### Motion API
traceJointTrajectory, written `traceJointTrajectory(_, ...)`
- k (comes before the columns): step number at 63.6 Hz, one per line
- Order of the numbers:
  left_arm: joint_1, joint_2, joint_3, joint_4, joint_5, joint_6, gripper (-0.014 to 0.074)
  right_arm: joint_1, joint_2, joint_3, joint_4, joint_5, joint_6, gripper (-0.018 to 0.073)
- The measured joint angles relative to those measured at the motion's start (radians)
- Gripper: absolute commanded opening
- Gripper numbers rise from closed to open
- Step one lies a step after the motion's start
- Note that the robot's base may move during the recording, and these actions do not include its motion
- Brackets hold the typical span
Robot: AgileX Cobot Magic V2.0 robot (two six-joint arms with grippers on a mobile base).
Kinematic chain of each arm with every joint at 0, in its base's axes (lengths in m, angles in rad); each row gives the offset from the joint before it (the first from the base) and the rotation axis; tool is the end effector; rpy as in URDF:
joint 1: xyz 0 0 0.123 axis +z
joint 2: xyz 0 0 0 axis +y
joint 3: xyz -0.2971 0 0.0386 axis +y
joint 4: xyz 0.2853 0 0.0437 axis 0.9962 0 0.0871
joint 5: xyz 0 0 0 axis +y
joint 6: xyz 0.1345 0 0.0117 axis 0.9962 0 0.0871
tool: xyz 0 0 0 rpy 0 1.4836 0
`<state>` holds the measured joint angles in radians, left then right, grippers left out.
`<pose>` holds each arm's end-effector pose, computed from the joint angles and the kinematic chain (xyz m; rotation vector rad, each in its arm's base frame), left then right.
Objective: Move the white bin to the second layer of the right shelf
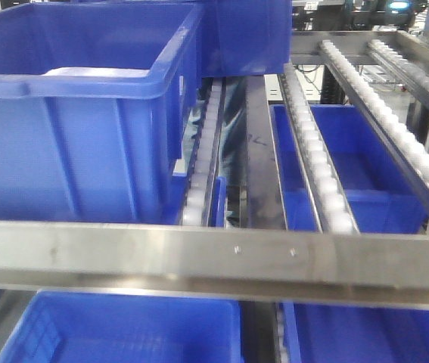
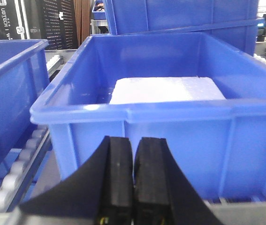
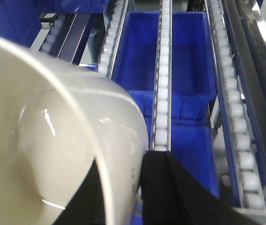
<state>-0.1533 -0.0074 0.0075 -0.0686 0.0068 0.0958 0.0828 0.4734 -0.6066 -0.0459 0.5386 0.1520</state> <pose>0.1211 -0.0188 0.2138 0.1348 1.4852 -0.1022 0.1581 0.0099 0.3318 0.0442 1.8894 0.1113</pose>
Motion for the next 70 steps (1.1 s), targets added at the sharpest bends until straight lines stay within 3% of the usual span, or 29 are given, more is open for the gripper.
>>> traceJointTrajectory(70,0.000,0.000,0.000,0.000,0.000,0.000,0.0085,0.000,0.000,0.000,0.000,0.000,0.000,0.0057)
